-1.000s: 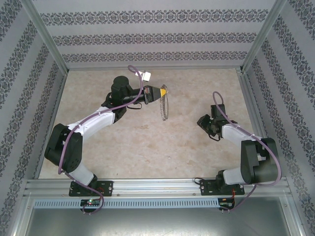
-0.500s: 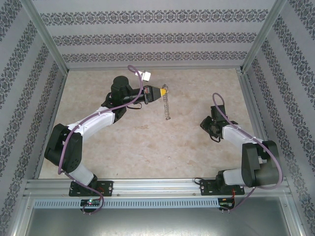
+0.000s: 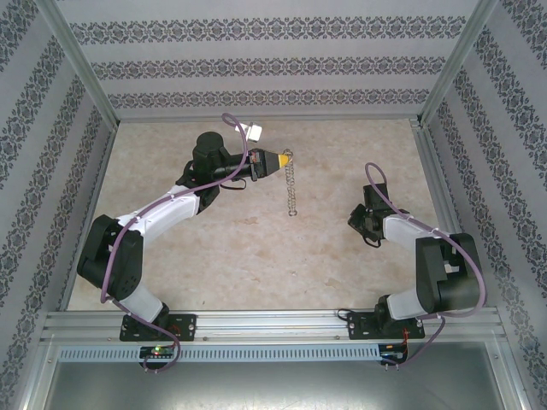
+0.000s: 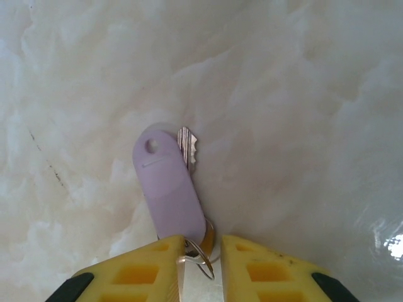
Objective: Put the keys on the keyring
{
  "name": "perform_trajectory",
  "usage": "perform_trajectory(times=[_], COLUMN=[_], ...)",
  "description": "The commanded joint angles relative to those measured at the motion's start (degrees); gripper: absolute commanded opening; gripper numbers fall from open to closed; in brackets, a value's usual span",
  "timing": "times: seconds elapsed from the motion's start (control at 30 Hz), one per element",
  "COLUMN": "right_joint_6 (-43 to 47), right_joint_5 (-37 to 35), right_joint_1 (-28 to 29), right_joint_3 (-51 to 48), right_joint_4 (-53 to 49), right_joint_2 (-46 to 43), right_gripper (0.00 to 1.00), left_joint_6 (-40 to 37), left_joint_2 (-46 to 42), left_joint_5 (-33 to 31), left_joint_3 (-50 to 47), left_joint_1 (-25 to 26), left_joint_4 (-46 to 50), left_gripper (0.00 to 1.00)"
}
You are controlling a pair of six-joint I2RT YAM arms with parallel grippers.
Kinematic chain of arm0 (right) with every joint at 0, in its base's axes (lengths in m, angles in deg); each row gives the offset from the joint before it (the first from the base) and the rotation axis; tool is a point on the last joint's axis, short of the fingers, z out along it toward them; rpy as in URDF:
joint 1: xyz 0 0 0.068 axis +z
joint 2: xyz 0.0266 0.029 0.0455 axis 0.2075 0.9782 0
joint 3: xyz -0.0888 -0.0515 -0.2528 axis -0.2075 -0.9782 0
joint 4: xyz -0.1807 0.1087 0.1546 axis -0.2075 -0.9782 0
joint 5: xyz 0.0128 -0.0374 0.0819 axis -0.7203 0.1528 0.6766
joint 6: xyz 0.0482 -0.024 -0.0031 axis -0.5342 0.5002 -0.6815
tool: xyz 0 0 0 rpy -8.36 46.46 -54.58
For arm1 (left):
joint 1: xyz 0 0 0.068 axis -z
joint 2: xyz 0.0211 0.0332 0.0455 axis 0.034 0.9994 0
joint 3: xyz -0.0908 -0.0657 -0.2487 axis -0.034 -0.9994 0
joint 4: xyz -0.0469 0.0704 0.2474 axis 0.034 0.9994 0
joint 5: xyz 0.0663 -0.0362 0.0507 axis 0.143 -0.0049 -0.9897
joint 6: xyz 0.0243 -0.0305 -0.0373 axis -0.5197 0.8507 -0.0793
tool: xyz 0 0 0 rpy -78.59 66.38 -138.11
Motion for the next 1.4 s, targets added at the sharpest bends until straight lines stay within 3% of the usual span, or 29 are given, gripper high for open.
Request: perform_trajectory(times=[0.0,0.23,0.47,0.63,0.87,1.0,1.1,1.37], right_joint_6=[1.45,2.02,2.06,3.20,6.37,4.04,1.02,-2.22], right_joint_5=[-0.61,-0.65,0.70,4.04,24.10,36.06,40.58,44.85], right_joint_1=[-0.03,-0.20,-0.29,-0.29,-0.57,-0.97,-1.09,-1.00], right_joint_3=[0.20,-0.31,-0.77,-0.86,-1.01,-0.04,1.25,6.53], right_joint_4=[0.51,0.54,0.82,1.31,16.98,31.35,39.61,47.93], right_joint_2=[0.78,0.47,-0.34,-3.21,-11.38,-11.85,-10.62,-8.98], right_gripper=[0.22,0.14,0.00,0.00,0.00,0.00,0.00,0.00], left_joint_6=[-0.39,-0.20,-0.02,-0.68,-4.77,-6.85,-8.11,-10.23], left_joint_2=[-1.00,-0.78,-1.04,-1.38,-2.37,-2.65,-2.94,-2.71], left_joint_5=[1.05,0.98,0.99,1.12,2.07,2.99,3.70,5.14], left_joint_3=[1.63,1.73,1.56,1.52,2.46,3.34,3.77,5.50], left_joint_1=[0.37,0.40,0.47,0.40,0.40,0.39,0.39,0.42], left_joint_4=[-4.17,-4.21,-4.29,-3.59,0.73,3.12,4.45,7.10], left_gripper=[0.00,0.00,0.00,0.00,0.00,0.00,0.00,0.00])
